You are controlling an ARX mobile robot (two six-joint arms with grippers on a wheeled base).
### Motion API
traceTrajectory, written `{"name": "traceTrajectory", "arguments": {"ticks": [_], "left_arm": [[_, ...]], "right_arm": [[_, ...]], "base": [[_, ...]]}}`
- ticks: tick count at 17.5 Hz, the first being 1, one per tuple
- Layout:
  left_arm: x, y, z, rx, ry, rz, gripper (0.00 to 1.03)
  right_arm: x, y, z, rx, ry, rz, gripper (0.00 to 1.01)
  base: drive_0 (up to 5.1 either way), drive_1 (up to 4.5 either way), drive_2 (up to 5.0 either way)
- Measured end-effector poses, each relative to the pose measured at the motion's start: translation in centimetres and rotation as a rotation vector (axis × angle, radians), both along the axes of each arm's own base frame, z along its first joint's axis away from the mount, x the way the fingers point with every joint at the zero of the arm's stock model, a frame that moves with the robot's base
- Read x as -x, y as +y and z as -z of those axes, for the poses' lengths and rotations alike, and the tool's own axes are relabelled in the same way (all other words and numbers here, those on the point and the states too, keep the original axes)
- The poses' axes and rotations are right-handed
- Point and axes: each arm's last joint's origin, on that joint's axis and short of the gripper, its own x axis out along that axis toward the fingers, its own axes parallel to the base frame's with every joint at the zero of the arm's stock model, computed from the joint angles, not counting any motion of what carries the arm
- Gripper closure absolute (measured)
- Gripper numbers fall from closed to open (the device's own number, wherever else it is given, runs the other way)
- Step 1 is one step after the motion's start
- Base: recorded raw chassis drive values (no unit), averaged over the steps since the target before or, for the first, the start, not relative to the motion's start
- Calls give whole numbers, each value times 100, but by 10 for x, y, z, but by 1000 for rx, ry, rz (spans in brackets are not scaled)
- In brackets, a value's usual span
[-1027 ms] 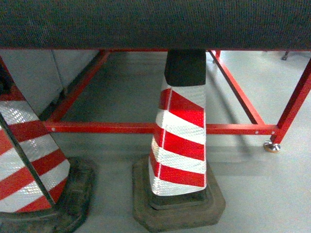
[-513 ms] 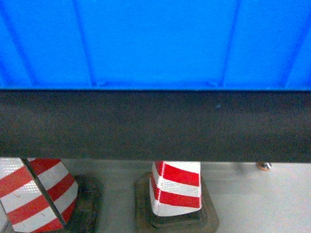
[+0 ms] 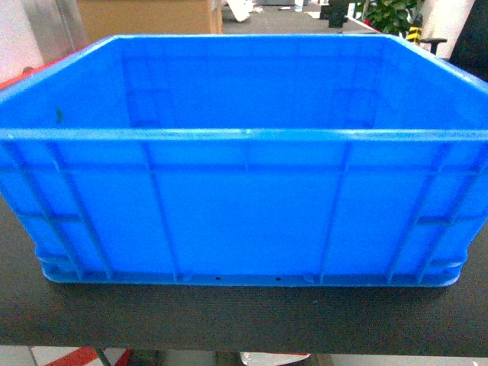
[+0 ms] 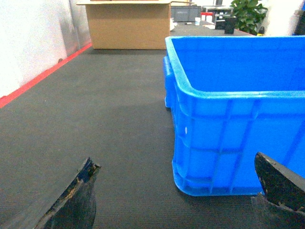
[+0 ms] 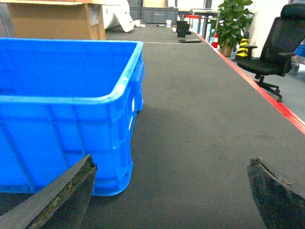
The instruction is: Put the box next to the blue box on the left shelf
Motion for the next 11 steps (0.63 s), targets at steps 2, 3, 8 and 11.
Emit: {"name": "traceTrajectory", "arguments": {"ticks": [2, 3, 8, 11], "left_arm": [[0, 0, 0, 0, -5, 0, 5], [0, 0, 0, 0, -4, 0, 5], [0, 0, 0, 0, 0, -1, 5], [0, 0, 0, 0, 0, -1, 5]], "right_arm": [[0, 0, 0, 0, -4, 1, 3], [0, 0, 0, 0, -4, 1, 3], [0, 0, 0, 0, 0, 1, 3], [0, 0, 0, 0, 0, 1, 3]], "base": [[0, 0, 0], [0, 0, 0], [0, 0, 0], [0, 0, 0]]}}
